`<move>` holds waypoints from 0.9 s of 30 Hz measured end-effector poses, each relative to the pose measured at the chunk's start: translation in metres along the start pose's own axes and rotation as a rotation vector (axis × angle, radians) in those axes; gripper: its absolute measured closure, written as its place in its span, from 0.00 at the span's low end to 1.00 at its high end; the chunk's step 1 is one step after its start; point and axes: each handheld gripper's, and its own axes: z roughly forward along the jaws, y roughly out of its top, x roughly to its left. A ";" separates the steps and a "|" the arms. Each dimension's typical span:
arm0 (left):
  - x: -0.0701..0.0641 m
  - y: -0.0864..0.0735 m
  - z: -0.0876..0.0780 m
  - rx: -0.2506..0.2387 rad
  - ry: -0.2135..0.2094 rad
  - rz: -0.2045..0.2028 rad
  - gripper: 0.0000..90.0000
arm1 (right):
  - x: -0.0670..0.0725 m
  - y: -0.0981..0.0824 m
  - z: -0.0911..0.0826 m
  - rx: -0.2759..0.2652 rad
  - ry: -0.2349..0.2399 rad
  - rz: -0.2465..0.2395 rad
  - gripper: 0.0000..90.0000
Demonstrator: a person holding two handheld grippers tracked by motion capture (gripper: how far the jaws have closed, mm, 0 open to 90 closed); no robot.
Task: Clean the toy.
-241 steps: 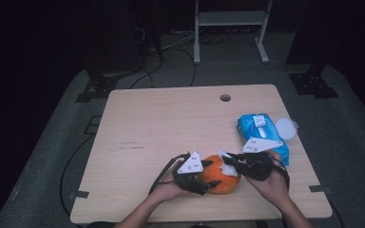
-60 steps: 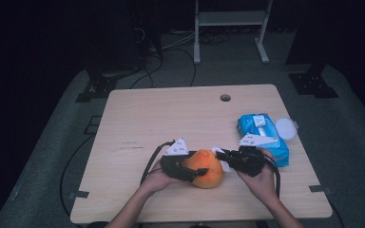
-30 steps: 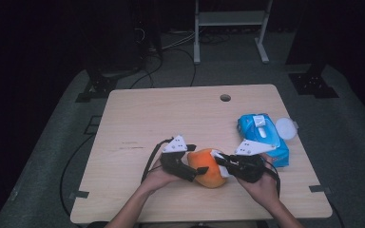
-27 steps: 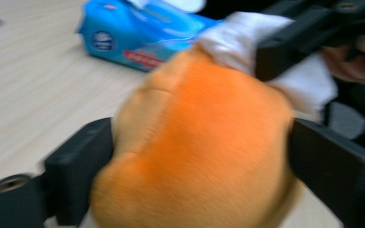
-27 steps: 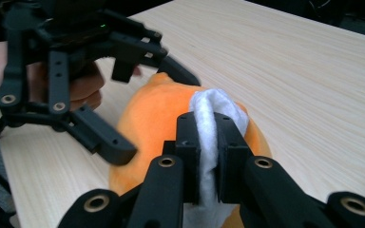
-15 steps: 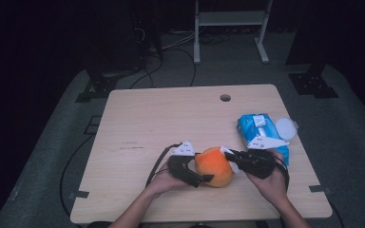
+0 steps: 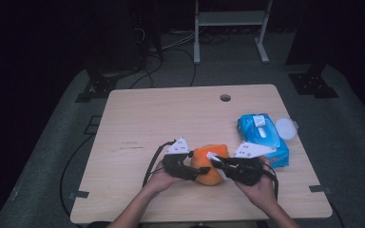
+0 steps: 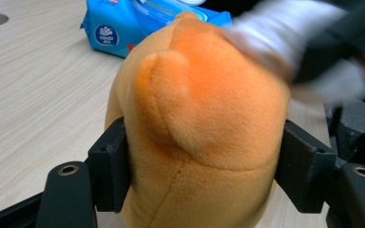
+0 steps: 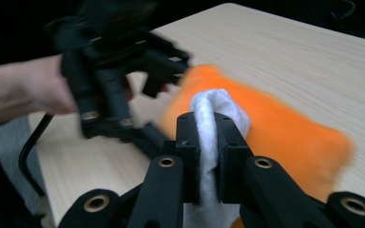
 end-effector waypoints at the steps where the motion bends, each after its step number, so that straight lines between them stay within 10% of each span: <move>1: 0.002 -0.001 -0.001 -0.002 0.000 -0.013 0.34 | 0.003 0.001 0.002 0.009 0.009 -0.011 0.91; 10: 0.015 -0.008 -0.003 -0.026 -0.009 -0.091 0.34 | -0.036 -0.013 -0.007 0.029 -0.113 0.063 0.91; 14: 0.012 -0.007 0.000 -0.029 0.008 -0.098 0.33 | -0.024 -0.011 -0.005 0.029 -0.080 0.056 0.90; 21: -0.001 -0.005 0.006 -0.008 0.036 -0.009 0.33 | 0.001 -0.002 0.005 0.034 -0.028 -0.029 0.91; 27: -0.008 -0.008 0.006 0.000 0.021 0.073 0.34 | -0.029 -0.005 -0.010 0.020 -0.114 0.023 0.90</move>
